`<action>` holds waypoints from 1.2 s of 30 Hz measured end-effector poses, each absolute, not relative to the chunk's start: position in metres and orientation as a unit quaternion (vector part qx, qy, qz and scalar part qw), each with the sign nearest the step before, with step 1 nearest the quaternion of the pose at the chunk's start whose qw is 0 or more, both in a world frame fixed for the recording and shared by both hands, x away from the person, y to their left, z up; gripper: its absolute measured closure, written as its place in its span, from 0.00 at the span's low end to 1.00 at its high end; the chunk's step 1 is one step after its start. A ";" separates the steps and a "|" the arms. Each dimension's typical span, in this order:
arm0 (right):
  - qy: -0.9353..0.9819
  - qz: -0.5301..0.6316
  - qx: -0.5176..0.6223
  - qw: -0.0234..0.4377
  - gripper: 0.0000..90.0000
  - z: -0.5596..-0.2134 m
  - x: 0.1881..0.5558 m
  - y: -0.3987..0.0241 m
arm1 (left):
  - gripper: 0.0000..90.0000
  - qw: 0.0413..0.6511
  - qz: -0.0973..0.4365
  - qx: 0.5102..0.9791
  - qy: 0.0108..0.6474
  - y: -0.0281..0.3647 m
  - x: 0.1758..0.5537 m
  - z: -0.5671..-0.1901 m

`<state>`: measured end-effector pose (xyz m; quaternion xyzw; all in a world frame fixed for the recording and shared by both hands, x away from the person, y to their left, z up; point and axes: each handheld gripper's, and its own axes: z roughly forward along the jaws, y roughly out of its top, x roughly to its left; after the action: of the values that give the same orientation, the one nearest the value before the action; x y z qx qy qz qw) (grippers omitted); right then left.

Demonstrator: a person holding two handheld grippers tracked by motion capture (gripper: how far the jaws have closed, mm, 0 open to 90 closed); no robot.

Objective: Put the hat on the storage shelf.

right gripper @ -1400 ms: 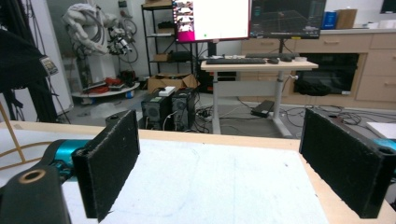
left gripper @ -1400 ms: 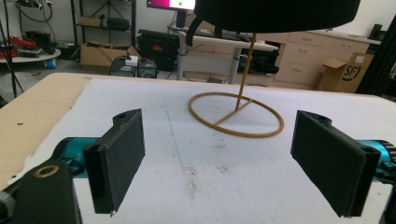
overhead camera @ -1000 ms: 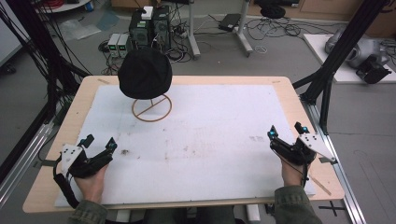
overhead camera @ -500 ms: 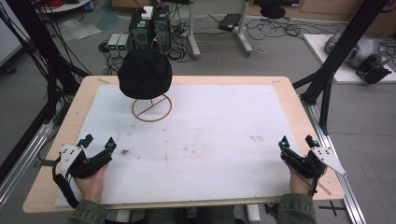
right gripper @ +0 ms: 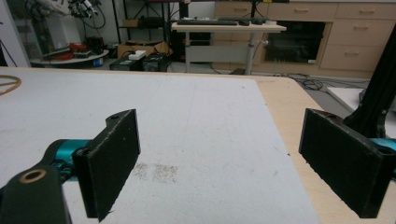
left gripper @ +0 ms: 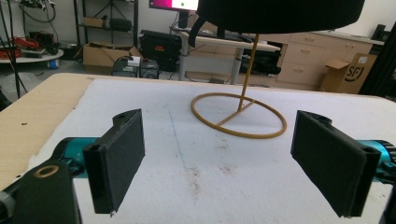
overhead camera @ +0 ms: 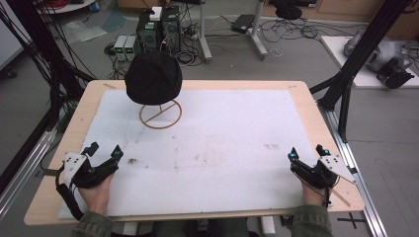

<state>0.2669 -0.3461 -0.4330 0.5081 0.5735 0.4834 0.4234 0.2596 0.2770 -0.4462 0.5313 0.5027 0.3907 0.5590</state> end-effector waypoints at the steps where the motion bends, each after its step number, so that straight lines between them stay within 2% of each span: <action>1: 0.575 0.484 0.506 0.423 0.13 -0.433 0.268 -0.345 | 0.20 0.559 0.391 0.531 0.503 0.277 0.260 -0.446; 36: 0.586 0.487 0.504 0.407 0.13 -0.437 0.269 -0.342 | 0.20 0.560 0.379 0.533 0.509 0.278 0.260 -0.447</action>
<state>0.2693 -0.3421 -0.4374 0.5043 0.5856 0.4873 0.4066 0.2604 0.2775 -0.4471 0.5332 0.5088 0.3789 0.5596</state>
